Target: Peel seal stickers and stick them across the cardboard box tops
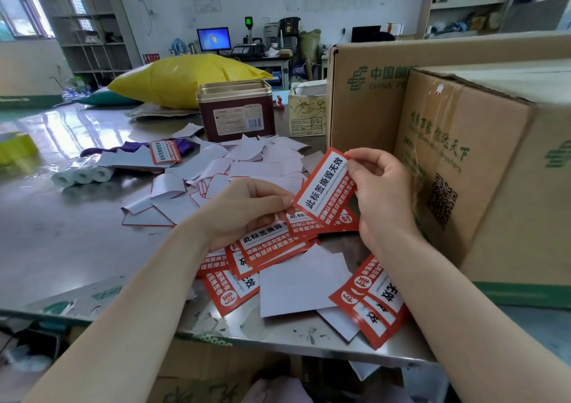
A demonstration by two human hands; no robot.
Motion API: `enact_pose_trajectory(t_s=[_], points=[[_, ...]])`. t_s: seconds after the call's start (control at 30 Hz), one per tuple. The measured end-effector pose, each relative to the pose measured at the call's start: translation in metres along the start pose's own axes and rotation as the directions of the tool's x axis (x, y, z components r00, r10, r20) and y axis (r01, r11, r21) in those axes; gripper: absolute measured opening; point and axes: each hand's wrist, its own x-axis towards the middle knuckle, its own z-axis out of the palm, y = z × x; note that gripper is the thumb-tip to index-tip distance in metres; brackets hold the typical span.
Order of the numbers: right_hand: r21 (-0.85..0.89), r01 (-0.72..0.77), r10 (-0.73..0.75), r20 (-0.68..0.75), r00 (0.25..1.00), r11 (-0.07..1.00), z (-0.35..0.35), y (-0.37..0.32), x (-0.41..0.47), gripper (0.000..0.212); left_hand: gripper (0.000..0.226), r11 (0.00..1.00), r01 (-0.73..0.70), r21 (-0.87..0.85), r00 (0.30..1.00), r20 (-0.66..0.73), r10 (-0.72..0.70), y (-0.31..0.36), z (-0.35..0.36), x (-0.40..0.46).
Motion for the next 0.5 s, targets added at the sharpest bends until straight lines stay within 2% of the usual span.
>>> enact_pose_trajectory(t_s=[0.1, 0.17, 0.2, 0.27, 0.33, 0.43, 0.5], points=[[-0.012, -0.008, 0.008, -0.004, 1.0, 1.0, -0.001, -0.001, -0.001, 0.009, 0.015, 1.0, 0.007, 0.019, 1.0, 0.003, -0.007, 0.0, 0.0, 0.0], [-0.117, 0.036, -0.037, -0.001, 0.999, 0.992, -0.002, 0.001, -0.001, 0.01, 0.012, 1.0, 0.014, 0.021, 1.0, -0.008, -0.014, 0.0, -0.001, -0.001], [-0.226, 0.103, -0.104, 0.009, 0.995, 0.969, -0.002, 0.003, -0.002, 0.012, 0.012, 1.0, 0.016, 0.003, 1.0, -0.024, -0.016, 0.001, -0.001, 0.0], [-0.435, 0.291, -0.287, 0.076, 0.955, 0.852, -0.001, 0.003, -0.005, 0.017, 0.011, 0.999, 0.008, -0.048, 0.997, -0.071, -0.011, 0.001, -0.002, 0.001], [-0.487, 0.443, -0.397, 0.201, 0.896, 0.753, 0.004, 0.002, -0.009, 0.022, 0.015, 0.998, -0.021, -0.062, 0.992, -0.126, 0.013, 0.002, -0.002, 0.002], [-0.486, 0.502, -0.336, 0.391, 0.857, 0.715, 0.012, 0.002, -0.016, 0.031, 0.022, 0.995, -0.065, -0.076, 0.983, -0.176, 0.051, 0.002, -0.001, 0.002], [-0.504, 0.479, -0.274, 0.427, 0.862, 0.719, 0.014, 0.004, -0.016, 0.039, 0.02, 0.993, -0.072, -0.089, 0.982, -0.181, 0.055, 0.002, -0.001, 0.001]])
